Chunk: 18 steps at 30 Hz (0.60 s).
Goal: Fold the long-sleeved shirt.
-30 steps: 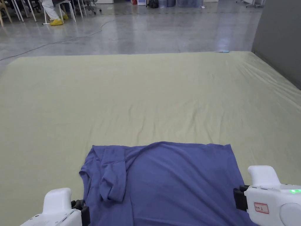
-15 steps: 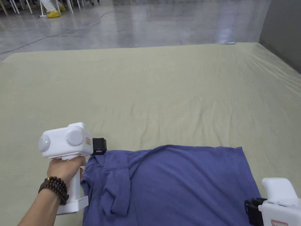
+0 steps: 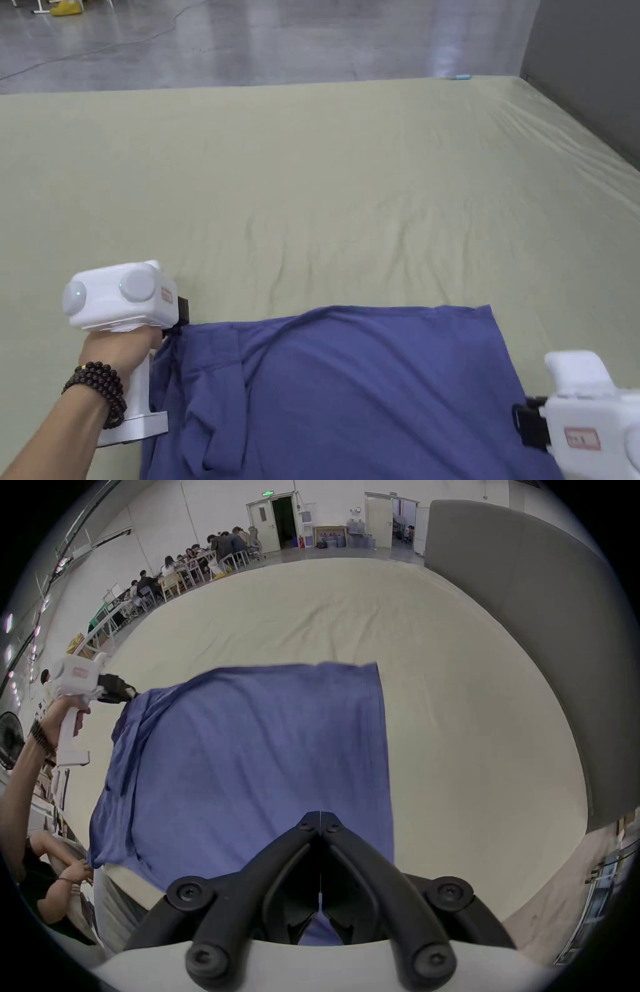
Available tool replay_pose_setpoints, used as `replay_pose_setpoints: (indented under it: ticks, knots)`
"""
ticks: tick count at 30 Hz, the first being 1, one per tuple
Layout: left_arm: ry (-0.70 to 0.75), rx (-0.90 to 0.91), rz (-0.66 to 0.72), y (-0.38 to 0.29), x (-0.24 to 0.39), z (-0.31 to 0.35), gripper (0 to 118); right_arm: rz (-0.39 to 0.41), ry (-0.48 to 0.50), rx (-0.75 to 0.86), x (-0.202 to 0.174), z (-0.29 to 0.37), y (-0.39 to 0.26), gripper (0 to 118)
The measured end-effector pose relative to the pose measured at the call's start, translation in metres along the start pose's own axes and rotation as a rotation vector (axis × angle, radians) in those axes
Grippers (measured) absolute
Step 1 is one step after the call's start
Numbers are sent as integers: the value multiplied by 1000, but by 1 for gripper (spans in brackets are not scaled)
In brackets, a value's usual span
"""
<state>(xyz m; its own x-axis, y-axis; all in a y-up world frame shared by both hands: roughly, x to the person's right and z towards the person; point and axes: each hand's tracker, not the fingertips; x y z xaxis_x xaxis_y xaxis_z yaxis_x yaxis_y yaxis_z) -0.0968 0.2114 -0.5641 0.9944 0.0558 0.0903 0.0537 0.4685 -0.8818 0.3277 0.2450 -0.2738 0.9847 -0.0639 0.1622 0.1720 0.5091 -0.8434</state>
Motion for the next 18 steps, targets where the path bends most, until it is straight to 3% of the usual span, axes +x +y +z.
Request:
replay_pose_setpoints:
  ticks: [5, 8, 9, 10, 11, 12, 16, 17, 18]
  knots:
    - [-43, 30, -26, -5, -1, 18, 2, -3, -9, 30, 26, -40, 87, 2]
    - [-47, 36, -18, -8, -7, 20, 2, -42, -41, -42, 46, -80, 138, 3]
    - [-48, 36, -14, -9, -7, 21, 2, -61, -35, -46, 51, -94, 150, 17]
    - [-49, 43, -9, -13, -8, 22, 2, -89, -20, -69, 56, -108, 161, 48]
    - [-50, 45, -7, -13, -8, 22, 2, -120, -5, -111, 59, -121, 168, 87]
    - [-53, 44, -9, -13, -9, 22, 2, -147, 11, -151, 62, -134, 174, 101]
    - [-58, 42, 6, -15, -12, 22, 2, -143, -15, -213, 58, -168, 188, 92]
    - [-60, 40, 8, -15, -12, 22, 2, -143, -19, -221, 56, -174, 191, 84]
    - [-60, 39, 9, -15, -12, 22, 2, -147, -21, -230, 55, -180, 193, 67]
